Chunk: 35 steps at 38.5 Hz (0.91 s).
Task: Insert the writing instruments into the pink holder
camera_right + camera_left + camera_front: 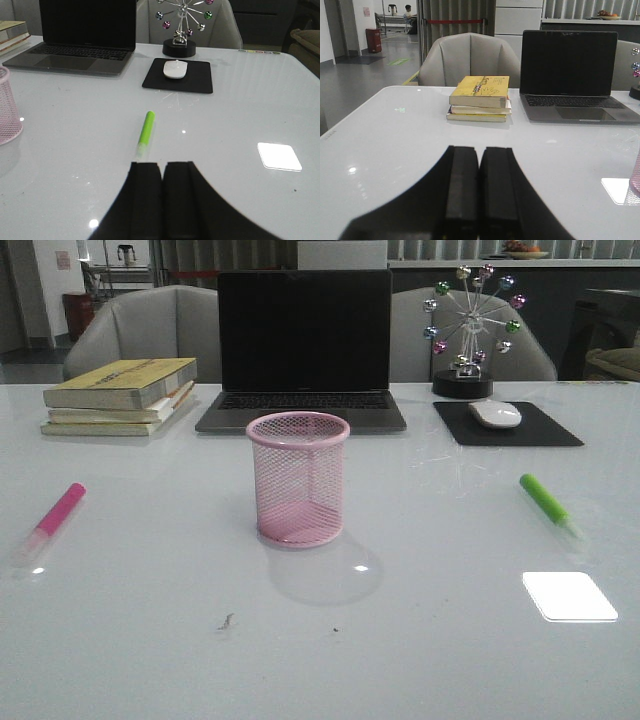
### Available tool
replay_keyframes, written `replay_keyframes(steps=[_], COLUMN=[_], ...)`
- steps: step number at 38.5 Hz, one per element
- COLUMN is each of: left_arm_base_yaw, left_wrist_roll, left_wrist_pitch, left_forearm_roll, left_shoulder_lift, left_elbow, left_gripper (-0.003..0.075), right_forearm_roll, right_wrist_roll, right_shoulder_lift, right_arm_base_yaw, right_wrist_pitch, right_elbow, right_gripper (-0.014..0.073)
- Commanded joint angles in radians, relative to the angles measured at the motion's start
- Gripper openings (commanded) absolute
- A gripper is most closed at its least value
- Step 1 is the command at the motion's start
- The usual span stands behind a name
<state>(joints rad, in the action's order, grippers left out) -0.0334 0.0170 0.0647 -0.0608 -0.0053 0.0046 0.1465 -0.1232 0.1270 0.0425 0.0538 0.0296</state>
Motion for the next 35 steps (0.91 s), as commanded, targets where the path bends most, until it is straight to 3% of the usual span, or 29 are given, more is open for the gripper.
replay_keyframes(steps=[1,29,35], left_arm_base_yaw=[-0.006,-0.006,-0.006], left_wrist_roll=[-0.006,-0.006,-0.006], left_wrist_pitch=[-0.099,-0.114,-0.257], left_forearm_roll=[-0.012,-0.014,-0.014], left_shoulder_lift=[-0.022,-0.022,-0.022], left_elbow=[0.005,0.005,0.005], left_gripper=[0.0092,0.0092,0.0092], right_forearm_roll=[-0.005,-0.005,-0.005], right_wrist_roll=[-0.009,-0.009,-0.009], right_shoulder_lift=[0.007,0.007,0.007], right_arm_base_yaw=[0.001,0.001,0.001], right_wrist_pitch=[-0.090,-0.094,-0.153], right_elbow=[0.002,0.002,0.002], right_gripper=[0.0055,0.0055,0.0055])
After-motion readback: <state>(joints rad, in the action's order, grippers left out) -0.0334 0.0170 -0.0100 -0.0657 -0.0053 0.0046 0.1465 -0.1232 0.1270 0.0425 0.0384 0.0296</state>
